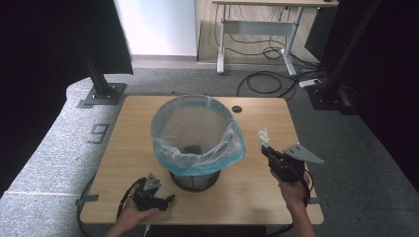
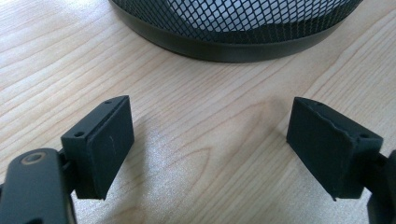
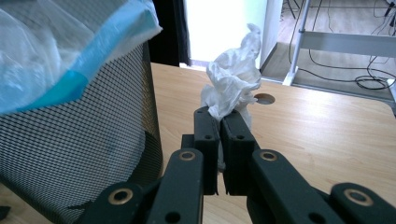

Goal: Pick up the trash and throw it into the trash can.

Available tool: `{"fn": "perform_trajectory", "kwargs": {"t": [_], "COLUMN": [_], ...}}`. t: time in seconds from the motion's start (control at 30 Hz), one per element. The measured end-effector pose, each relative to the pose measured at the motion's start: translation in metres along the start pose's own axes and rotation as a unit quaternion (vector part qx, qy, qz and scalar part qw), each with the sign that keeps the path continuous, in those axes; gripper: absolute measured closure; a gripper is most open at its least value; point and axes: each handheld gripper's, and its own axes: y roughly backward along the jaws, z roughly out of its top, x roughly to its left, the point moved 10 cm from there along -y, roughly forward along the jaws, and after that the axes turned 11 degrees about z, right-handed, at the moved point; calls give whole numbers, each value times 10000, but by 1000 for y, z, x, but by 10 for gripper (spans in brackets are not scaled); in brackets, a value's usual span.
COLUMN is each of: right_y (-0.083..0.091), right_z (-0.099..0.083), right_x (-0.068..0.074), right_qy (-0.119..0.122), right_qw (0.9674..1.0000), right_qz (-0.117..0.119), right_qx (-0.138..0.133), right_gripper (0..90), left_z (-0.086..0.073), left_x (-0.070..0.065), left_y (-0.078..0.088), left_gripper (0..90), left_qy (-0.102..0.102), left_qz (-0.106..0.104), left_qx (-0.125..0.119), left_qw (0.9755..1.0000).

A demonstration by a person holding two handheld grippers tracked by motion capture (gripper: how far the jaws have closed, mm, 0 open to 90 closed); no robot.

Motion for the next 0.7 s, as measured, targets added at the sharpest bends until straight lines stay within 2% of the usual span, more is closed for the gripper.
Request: {"fn": "perform_trajectory", "kwargs": {"t": [0.23,0.53,0.7], "right_y": [2,6,3], "right_z": [10,45,55], "right_x": [4,18,25], "right_qy": [64,184,299], "right_qw": [10000,9987,9985], "right_qz": [29,169,213], "right_qx": [-69,-444,-406], "right_gripper": [857,856,856], "left_z": [0,1,1], "left_x": [0,0,0], "left_y": [0,0,0], "left_gripper": [147,147,147], "left_qy": [11,10,9], "left_qz": [-2,-7,-7], "left_qx": [-7,-9,-8], "left_qw": [10000,10000,10000]}}
